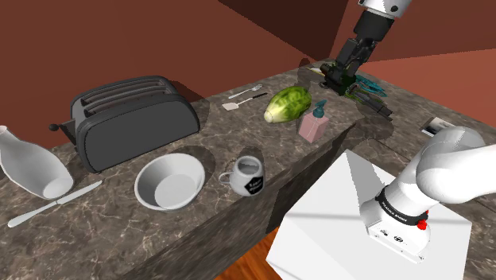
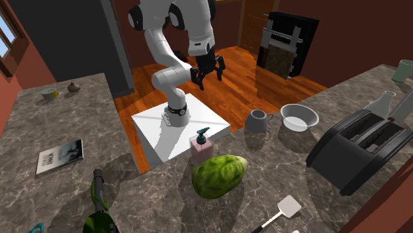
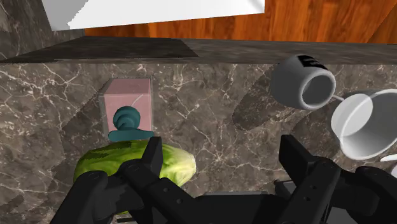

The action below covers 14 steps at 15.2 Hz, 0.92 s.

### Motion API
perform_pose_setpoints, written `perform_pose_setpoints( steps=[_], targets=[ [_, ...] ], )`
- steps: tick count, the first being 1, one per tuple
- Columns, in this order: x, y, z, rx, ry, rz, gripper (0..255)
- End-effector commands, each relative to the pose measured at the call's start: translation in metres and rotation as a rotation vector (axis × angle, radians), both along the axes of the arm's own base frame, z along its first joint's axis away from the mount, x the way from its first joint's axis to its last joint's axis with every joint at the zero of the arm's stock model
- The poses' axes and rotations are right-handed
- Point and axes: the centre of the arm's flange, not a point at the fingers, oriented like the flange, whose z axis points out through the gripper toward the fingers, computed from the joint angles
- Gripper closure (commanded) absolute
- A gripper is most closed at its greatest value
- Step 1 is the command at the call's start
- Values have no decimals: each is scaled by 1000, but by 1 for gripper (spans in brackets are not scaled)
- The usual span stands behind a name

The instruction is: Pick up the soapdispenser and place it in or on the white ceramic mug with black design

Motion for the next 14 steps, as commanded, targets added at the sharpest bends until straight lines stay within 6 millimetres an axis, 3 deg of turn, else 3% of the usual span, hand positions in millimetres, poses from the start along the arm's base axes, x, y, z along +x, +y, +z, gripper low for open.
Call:
perform_pose_setpoints(
  steps=[1, 14],
  targets=[
    [0, 0, 0, 0, 0, 0, 0],
    [56, -83, -134, -53, -12, 104, 0]
  ],
)
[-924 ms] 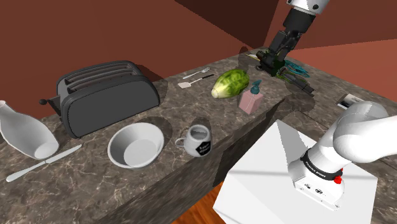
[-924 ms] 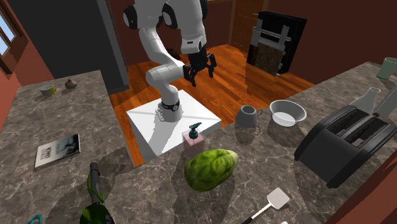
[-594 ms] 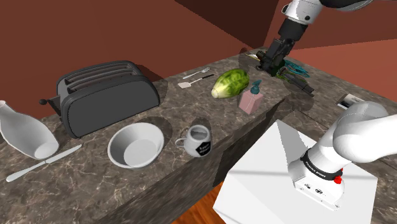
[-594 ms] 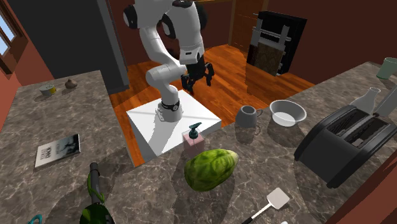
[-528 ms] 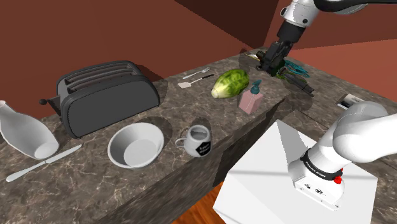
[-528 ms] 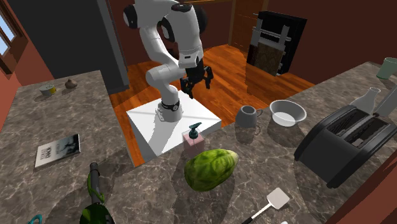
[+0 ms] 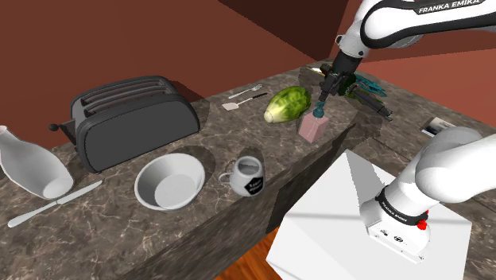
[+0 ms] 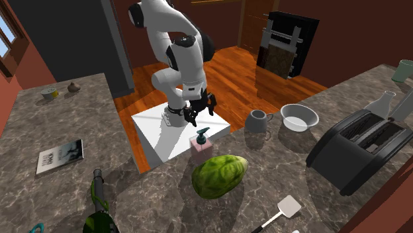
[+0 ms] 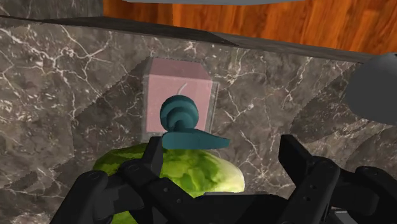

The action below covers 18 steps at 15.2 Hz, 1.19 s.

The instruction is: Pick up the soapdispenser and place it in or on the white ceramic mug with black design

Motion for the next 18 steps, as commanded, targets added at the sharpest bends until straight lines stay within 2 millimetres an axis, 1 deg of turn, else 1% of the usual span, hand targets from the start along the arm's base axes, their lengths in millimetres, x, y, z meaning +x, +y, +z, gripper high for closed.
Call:
perform_pose_setpoints(
  steps=[1, 9, 17, 18],
  targets=[
    [10, -15, -18, -9, -4, 16, 0],
    [14, -10, -58, -9, -4, 16, 0],
    [13, -10, -58, -9, -4, 16, 0],
    [13, -10, -58, -9, -4, 16, 255]
  ],
)
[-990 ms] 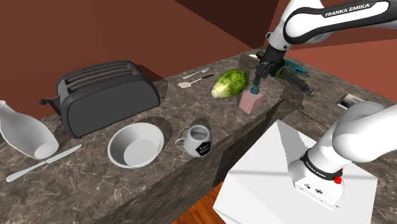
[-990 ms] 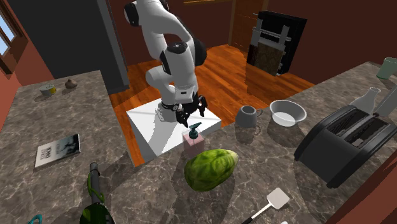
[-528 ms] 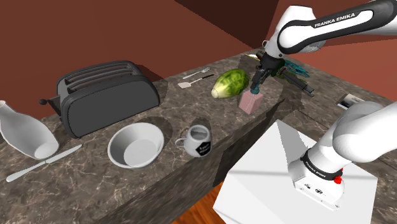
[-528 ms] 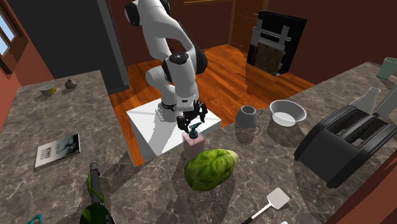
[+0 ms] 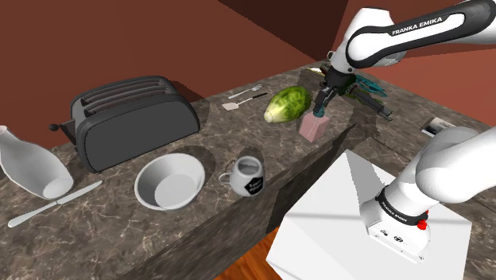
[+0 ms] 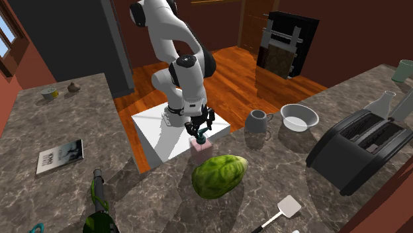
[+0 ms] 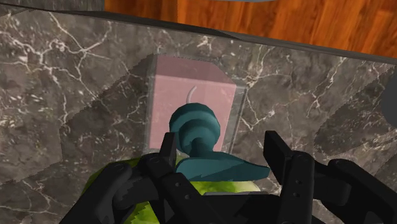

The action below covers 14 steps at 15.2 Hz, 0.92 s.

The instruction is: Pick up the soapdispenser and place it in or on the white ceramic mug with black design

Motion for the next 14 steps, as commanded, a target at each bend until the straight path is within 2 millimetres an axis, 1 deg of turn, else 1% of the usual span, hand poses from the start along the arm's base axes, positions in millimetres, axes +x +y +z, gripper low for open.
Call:
perform_pose_setpoints(
  steps=[1, 9, 14],
  targets=[
    [0, 0, 0, 0, 0, 0, 255],
    [0, 0, 0, 0, 0, 0, 255],
    [0, 0, 26, 0, 0, 0, 255]
  ],
)
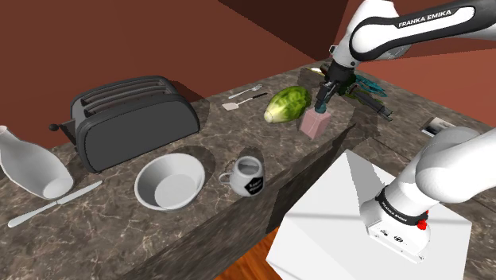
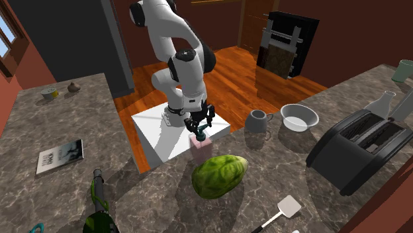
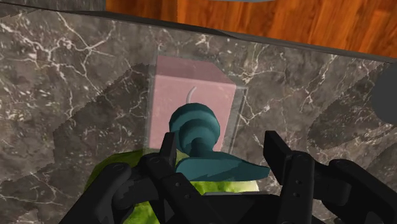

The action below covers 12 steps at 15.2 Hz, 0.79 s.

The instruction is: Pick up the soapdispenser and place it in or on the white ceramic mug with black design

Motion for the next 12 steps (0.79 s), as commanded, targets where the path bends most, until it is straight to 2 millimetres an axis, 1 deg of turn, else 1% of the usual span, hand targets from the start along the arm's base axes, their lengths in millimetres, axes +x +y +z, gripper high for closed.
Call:
perform_pose_setpoints(
  steps=[1, 12],
  targets=[
    [0, 0, 11, 0, 0, 0, 255],
    [0, 0, 69, 0, 0, 0, 255]
  ],
)
